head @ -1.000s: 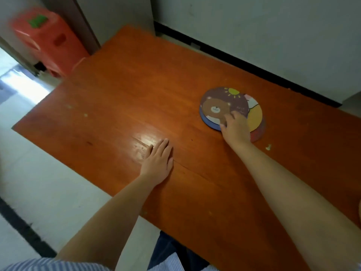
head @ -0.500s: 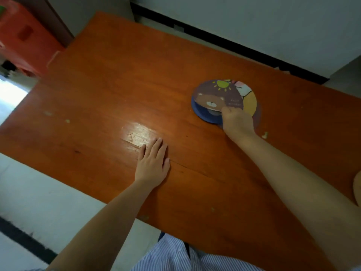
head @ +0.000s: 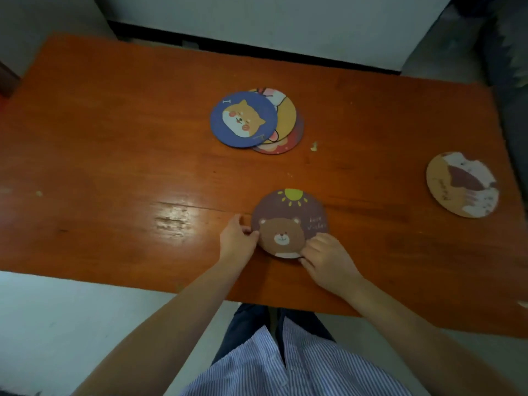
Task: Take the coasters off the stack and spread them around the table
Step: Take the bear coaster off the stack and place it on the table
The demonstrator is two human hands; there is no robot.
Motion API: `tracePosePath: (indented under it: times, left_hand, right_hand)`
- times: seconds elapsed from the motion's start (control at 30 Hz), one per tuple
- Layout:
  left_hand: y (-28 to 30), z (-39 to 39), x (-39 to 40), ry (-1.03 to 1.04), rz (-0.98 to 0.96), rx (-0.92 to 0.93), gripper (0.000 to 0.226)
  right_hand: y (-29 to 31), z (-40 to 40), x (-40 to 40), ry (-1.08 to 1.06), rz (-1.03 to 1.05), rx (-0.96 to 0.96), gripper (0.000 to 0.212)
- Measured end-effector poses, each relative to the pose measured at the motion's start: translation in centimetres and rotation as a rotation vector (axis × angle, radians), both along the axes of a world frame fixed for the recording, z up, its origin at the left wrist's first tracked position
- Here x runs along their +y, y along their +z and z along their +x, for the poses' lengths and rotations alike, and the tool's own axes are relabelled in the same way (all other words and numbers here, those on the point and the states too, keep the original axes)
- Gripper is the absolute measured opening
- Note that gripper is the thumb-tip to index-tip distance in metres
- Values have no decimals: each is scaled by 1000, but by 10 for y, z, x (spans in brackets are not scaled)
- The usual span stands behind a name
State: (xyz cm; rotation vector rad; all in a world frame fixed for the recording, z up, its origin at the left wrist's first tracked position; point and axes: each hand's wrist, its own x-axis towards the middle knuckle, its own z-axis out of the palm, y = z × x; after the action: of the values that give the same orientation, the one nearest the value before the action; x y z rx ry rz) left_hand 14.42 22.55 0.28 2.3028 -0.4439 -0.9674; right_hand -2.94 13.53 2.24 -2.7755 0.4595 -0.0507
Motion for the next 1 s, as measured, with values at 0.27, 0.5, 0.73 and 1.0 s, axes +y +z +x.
tracePosePath:
  times: [0.27,0.5,0.73,1.0]
  left_hand:
    - [12,-25,7,-182,-17,-107,20]
    - [11,-30,9,-170,-18,-104,31]
    - [19,-54,-1,-189,-143,-150,24]
    - [3,-89,-13,-103,-44,-191,19]
  right_hand:
    - [-9,-12,-12,-704,197,229,47]
    - [-11,-8,-32,-1042,629,108,38]
    - [-9,-56,-38,-1009,447,166,25]
    - [-16,-86,-32,-1017,379,222,20]
